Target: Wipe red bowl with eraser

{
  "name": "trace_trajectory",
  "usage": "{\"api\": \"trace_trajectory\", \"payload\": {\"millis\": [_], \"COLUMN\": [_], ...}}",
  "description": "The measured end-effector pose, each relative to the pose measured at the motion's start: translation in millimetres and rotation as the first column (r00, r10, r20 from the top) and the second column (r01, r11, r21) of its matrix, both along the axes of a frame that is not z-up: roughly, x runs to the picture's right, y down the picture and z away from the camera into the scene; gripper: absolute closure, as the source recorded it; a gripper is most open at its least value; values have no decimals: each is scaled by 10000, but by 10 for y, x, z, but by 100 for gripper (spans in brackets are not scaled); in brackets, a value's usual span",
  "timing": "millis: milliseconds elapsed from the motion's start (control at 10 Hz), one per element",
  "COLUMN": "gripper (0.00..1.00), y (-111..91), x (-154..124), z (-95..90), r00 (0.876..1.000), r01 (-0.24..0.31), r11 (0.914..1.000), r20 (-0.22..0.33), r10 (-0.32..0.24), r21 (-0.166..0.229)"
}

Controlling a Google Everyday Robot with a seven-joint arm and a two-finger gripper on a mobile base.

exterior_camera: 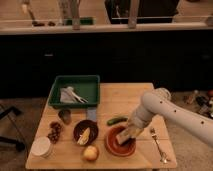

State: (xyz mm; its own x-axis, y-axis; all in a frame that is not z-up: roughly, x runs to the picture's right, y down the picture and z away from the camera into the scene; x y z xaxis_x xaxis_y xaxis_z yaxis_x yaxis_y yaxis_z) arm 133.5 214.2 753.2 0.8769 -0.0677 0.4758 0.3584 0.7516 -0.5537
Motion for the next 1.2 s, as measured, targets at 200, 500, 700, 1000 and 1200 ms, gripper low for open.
{"api": "trace_trajectory", "payload": {"millis": [200, 500, 700, 1000, 1200], "gripper": [99, 99, 99, 99, 99], "y": [-7, 56, 138, 211, 224], "x": [-105, -299, -319, -87, 85], "z": [-15, -113, -191, -209, -200], "r00": [9992, 9935, 9903, 9946, 9978], "r01": [2, 487, 781, 700, 468], "r11": [10000, 9988, 9967, 9966, 9977], "r20": [409, 1031, 1172, 792, 493], "r10": [0, -474, -749, -663, -444], "r21": [-46, -107, -225, -442, -492]}}
